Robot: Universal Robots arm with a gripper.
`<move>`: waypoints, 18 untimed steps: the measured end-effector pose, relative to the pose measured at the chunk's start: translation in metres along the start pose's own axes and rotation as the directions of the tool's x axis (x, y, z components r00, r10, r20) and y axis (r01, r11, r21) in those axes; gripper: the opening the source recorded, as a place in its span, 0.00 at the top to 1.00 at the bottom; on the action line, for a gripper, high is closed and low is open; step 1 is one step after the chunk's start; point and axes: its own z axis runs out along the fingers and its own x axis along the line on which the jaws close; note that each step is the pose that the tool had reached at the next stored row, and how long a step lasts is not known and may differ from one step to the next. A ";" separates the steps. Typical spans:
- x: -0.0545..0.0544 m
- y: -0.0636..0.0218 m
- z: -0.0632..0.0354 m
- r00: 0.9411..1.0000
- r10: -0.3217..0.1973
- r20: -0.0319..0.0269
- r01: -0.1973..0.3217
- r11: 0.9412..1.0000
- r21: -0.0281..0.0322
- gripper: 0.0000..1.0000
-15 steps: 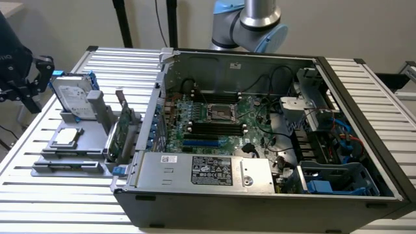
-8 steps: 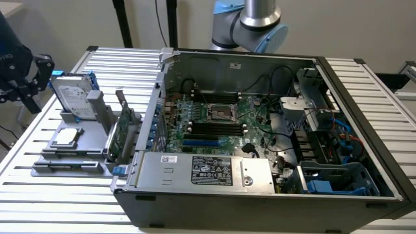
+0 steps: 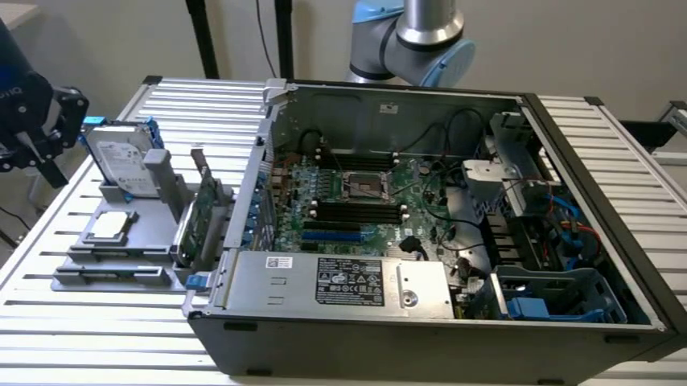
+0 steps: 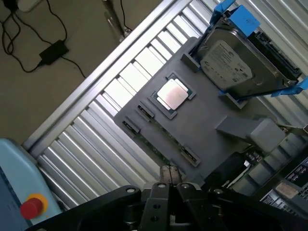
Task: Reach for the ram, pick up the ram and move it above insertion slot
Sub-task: 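Pick up the ram and move it above insertion slot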
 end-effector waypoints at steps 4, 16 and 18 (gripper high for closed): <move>0.000 0.0000 0.0000 0.997 -0.072 -0.003 0.072 0.997 0.000 0.89; 0.000 0.0000 0.0000 0.958 -0.287 -0.009 0.287 0.958 0.001 0.89; 0.000 0.0000 0.0000 0.947 -0.321 -0.010 0.321 0.947 0.002 0.89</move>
